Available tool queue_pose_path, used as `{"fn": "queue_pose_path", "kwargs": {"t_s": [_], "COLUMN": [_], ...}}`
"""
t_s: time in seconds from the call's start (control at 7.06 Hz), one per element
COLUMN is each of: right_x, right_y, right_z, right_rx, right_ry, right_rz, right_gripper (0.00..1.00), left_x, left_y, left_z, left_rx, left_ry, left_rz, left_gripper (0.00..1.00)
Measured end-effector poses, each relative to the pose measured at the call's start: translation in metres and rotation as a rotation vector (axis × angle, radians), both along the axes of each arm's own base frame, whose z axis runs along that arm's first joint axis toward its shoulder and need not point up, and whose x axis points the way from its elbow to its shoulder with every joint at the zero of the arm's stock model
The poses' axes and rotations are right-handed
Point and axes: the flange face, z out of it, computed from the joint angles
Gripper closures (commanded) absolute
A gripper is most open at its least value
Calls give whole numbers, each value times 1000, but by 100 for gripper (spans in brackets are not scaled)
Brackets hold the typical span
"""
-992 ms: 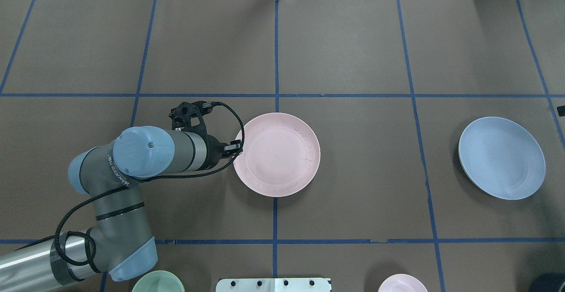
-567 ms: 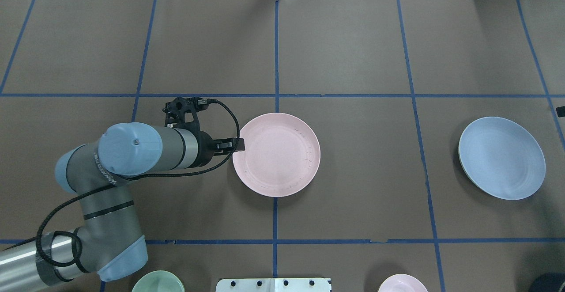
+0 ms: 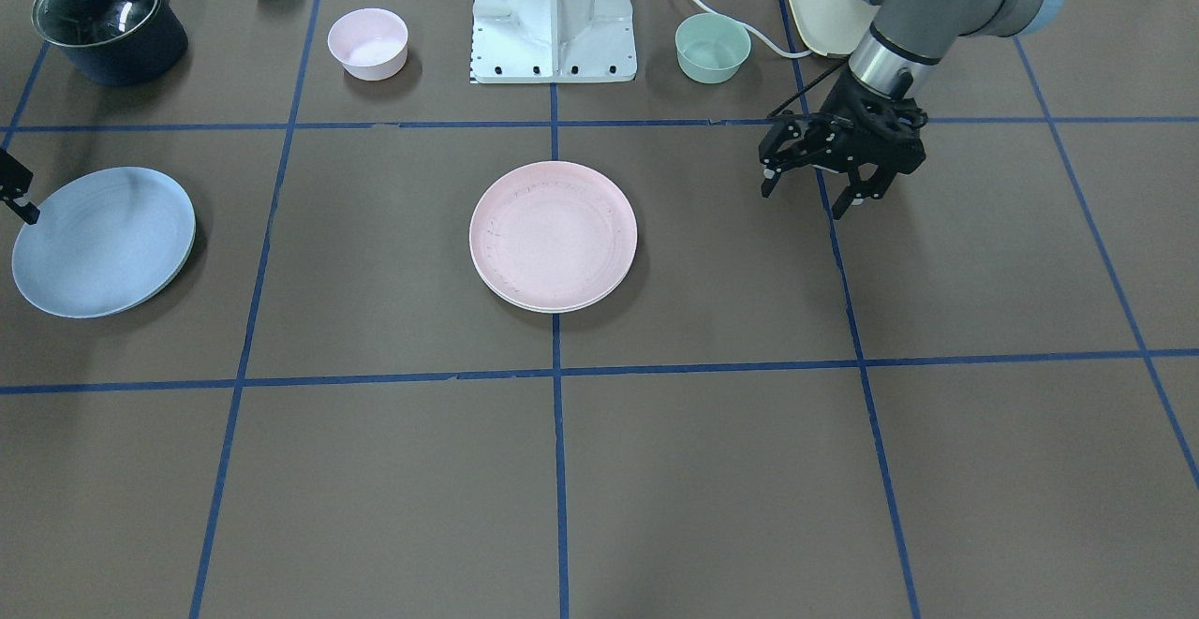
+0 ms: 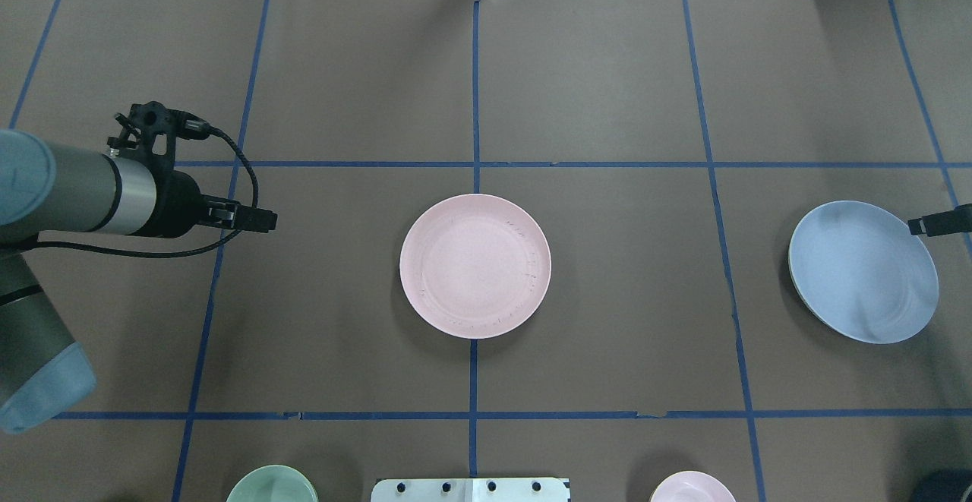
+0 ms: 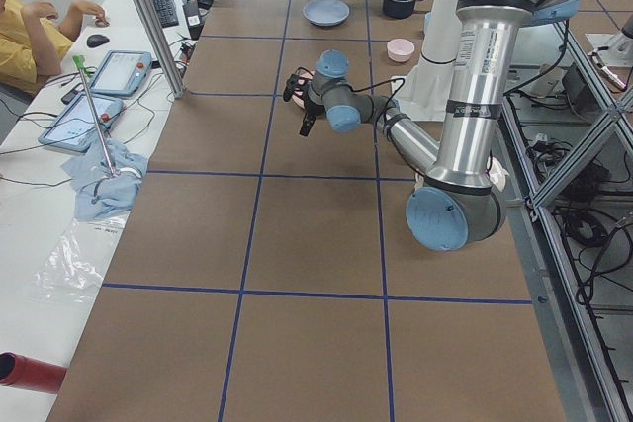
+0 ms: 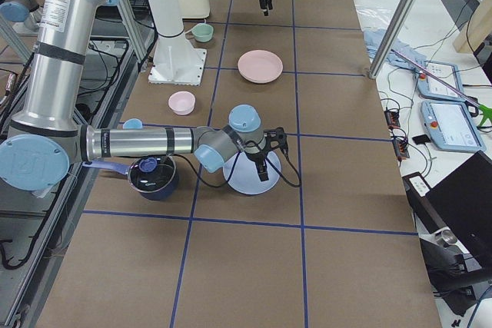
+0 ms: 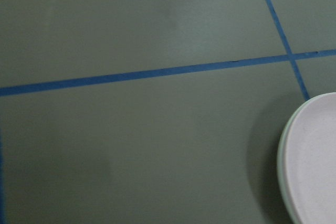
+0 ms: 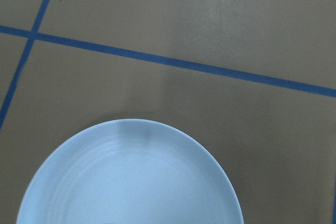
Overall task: Stack three plates with pink and blue
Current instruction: 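Grasp the light blue plate rim with the right gripper while the left arm retracts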
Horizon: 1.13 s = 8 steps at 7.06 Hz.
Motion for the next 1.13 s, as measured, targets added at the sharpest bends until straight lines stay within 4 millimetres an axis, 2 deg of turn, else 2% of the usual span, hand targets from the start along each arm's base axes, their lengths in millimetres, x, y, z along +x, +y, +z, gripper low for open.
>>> {"fn": "queue_pose_path", "kwargs": {"t_s": [0.14, 0.28, 0.43, 0.57, 0.71, 0.85, 1.13], "right_x": [-6, -9, -11, -12, -12, -12, -13], "right_y": [12, 21, 27, 32, 37, 39, 40], "right_z": [35, 60, 74, 81, 88, 94, 95], "right_rx": [16, 26, 30, 26, 17, 8, 6], "right_ry": [-26, -40, -44, -41, -34, -28, -28], "right_rz": [24, 35, 40, 39, 36, 32, 29], "right_gripper": [1, 9, 30, 64, 88, 100, 100], "left_x": [-8, -11, -11, -11, -11, -11, -11], "left_y": [-1, -1, -1, -1, -1, -2, -2], "left_z": [5, 6, 6, 6, 5, 5, 4], "left_rx": [8, 11, 12, 13, 14, 15, 16], "left_ry": [-10, -13, -13, -13, -12, -12, -11], "left_rz": [1, 1, 1, 1, 0, -1, -1], "left_gripper": [0, 0, 0, 0, 0, 0, 0]}}
